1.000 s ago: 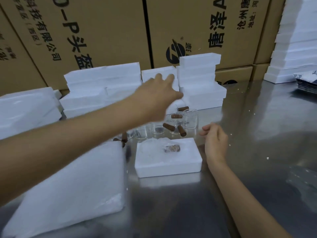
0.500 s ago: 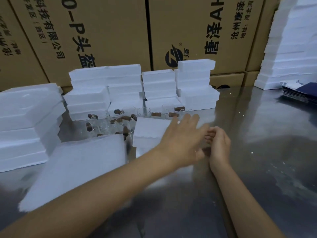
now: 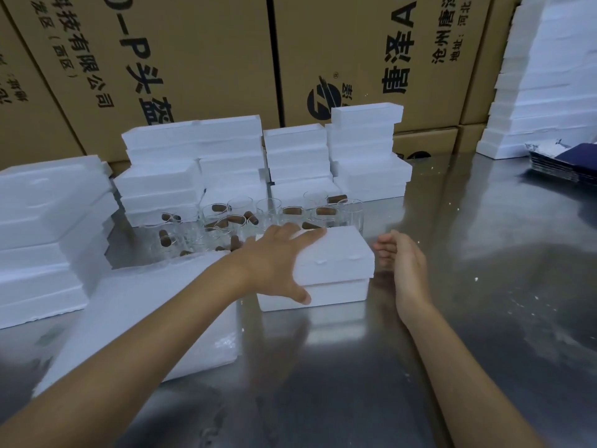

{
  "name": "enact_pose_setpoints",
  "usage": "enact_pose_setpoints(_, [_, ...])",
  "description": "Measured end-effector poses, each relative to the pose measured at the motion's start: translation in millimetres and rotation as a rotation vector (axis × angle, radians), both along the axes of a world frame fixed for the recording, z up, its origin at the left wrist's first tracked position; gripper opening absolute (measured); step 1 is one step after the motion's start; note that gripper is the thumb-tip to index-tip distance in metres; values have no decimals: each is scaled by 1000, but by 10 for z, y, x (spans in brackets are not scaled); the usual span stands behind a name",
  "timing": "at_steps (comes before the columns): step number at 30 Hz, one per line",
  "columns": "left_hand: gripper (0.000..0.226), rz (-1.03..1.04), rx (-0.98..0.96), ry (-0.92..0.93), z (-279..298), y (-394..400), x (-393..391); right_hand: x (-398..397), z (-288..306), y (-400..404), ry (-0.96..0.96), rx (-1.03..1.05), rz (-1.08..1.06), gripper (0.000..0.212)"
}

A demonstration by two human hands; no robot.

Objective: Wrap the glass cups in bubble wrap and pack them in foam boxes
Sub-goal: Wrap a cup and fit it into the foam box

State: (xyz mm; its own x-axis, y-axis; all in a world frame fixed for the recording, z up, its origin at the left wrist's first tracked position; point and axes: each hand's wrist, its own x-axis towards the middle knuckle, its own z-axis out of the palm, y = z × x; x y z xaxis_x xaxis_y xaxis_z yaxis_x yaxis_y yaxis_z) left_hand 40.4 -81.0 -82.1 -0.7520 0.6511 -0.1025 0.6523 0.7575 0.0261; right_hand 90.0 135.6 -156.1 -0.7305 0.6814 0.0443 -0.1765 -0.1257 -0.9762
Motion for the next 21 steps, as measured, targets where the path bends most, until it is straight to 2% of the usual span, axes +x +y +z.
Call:
enact_pose_setpoints(3, [120,-13,-13,74,-108,1,57,76,65,-86,-80,1,109,22])
enact_pose_setpoints(5, [117,-22,7,86,-134,-6,69,141,86,-165,-82,32,231,27])
enact_pose_setpoints(7, [116,-30,18,62,-135,-9,72,203,92,-246,-87,128,346,35])
enact_pose_setpoints(9, [114,-32,56,-14,-91,-29,43,247,98,-292,-91,190,410,32])
enact_pose_setpoints(11, [108,5,213,-156,-21,-105,2,276,121,-295,-89,206,423,29])
enact_pose_setpoints(13, [100,114,476,-314,-11,-219,-22,293,166,-294,-81,205,427,26])
enact_pose_setpoints(16, [106,267,783,-489,-158,-364,29,304,222,-326,-89,198,453,23])
enact_pose_setpoints(21, [116,329,982,-652,-273,-386,131,409,193,-400,-119,136,443,27])
